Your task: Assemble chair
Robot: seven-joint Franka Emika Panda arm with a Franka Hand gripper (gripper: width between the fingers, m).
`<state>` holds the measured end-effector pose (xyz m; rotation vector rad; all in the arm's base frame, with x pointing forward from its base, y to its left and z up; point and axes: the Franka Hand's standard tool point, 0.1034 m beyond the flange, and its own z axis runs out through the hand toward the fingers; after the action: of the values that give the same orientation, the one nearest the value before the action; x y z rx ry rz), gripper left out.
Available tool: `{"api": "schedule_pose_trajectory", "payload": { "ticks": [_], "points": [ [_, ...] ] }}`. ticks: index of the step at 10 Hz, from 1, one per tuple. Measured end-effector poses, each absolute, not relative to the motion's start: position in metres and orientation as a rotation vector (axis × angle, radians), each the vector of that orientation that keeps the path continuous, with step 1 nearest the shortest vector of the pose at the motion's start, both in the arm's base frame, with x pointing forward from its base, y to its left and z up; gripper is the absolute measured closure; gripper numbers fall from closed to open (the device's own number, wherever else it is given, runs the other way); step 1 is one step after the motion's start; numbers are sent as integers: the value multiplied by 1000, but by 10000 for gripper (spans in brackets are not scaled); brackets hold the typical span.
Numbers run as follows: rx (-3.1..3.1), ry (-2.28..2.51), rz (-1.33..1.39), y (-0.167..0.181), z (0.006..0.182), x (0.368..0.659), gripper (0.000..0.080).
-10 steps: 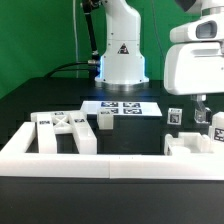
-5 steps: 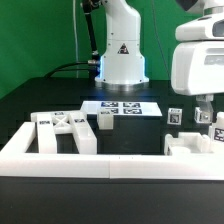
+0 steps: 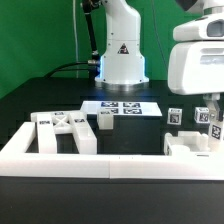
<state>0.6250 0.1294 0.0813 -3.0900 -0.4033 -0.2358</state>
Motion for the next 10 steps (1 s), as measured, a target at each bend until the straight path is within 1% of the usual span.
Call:
{"api": "schedule_pose_trajectory", "payload": {
  "ticks": [7,9,10],
  "points": [
    [-2950,795,-197,123,81,625,511],
    [-2878,1005,-189,123,81,626,510],
    [-2871,1018,-188,123,81,626,510]
  ]
}}
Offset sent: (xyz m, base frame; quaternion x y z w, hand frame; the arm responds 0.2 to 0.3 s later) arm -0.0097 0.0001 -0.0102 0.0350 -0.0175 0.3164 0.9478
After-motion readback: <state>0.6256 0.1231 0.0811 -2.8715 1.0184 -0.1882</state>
